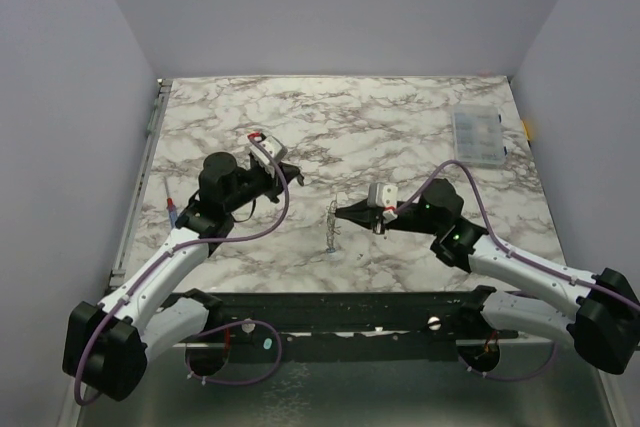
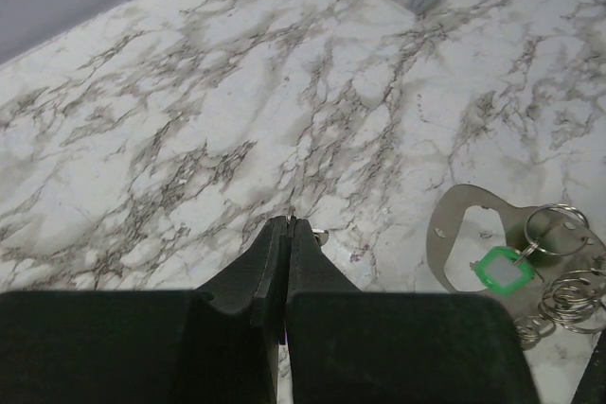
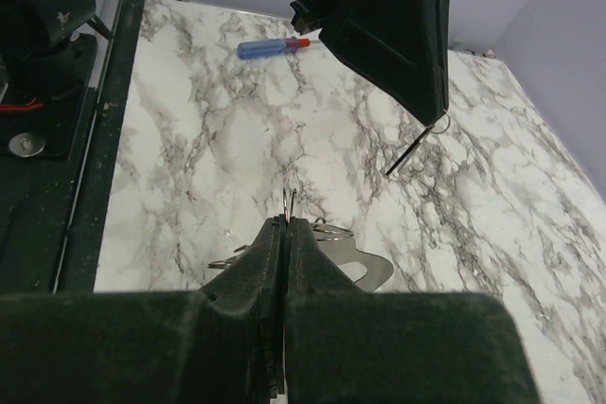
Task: Put the keys on the keyring
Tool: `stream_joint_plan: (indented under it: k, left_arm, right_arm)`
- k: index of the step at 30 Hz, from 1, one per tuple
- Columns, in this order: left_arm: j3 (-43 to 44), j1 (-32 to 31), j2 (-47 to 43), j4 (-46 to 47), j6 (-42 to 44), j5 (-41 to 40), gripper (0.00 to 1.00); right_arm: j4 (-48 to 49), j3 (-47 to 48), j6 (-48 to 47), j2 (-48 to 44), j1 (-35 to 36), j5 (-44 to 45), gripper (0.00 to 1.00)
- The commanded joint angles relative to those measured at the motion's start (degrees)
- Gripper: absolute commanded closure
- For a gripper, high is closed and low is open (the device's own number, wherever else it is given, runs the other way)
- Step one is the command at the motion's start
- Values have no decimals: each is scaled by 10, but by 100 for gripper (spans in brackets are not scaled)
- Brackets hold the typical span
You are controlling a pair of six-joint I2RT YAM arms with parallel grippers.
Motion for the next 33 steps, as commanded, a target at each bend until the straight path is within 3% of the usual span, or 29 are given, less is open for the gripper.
stream_joint_plan:
  k: [1,7,11,17,33]
  left_arm:
    - [4,-10,7,42,25,117,100]
    - [23,-37,31,-14,149,209,99]
    - [32,-48,46,-22,178,214,100]
    - [13,-51,15,-22,226,290,100]
    - [-24,-66,-26,-12,268,296,100]
  right_arm:
    - [-19,23,-3,1,3,-26,99]
    - [-41,31,-8,1,3,-42,99]
    - [-55,35,-9,3,3,-41,99]
    - [-79,46,-6,18,3,-50,99]
    - [-93,60,2,27,3,-82,99]
